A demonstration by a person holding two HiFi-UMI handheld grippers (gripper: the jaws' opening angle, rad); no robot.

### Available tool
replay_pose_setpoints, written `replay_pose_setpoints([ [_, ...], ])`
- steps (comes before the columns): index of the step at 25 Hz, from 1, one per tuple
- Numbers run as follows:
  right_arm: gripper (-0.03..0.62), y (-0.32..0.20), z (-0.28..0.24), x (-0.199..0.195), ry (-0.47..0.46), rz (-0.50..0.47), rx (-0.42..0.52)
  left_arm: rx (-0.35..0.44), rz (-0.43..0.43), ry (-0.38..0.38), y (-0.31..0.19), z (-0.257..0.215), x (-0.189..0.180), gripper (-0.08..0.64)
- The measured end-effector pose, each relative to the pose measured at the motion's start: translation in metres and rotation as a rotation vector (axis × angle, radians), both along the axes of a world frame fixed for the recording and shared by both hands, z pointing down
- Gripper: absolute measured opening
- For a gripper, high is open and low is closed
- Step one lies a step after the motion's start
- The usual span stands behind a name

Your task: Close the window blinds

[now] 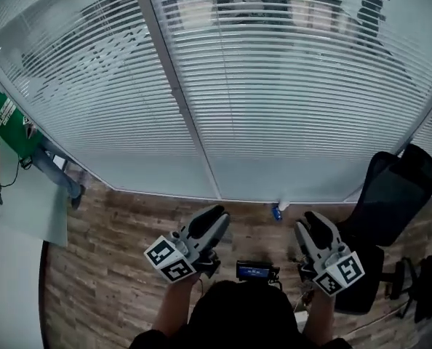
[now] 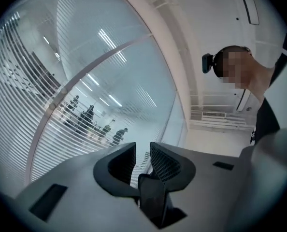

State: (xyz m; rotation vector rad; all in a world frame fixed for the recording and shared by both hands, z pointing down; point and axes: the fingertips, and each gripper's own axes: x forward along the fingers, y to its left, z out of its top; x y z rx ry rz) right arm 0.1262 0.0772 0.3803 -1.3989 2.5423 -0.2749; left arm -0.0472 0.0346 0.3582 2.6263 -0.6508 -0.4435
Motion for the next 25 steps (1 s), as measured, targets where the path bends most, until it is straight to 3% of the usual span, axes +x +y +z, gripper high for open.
replay_pose_setpoints([
  [4, 0.118, -0.028, 0.006, 0.04, -0.015, -0.002, -0.023, -0.054, -0.044, 0.016, -0.024, 0.002, 0.016, 0.133],
  [12, 0.118, -0.057, 0.016, 0.073, -0.121, 0.019, -0.075, -0.102, -0.132, -0.006, -0.086, 0.009, 0.023, 0.164],
  [20, 0.118, -0.098, 0.022, 0.1, -0.089, 0.114, -0.11, -0.148, -0.245, 0.006, -0.177, 0.038, 0.008, 0.207],
  [25, 0.118, -0.143, 0.033, 0.087, -0.038, 0.11, -0.135, -0.174, -0.321, 0.02, -0.237, 0.07, -0.01, 0.213],
])
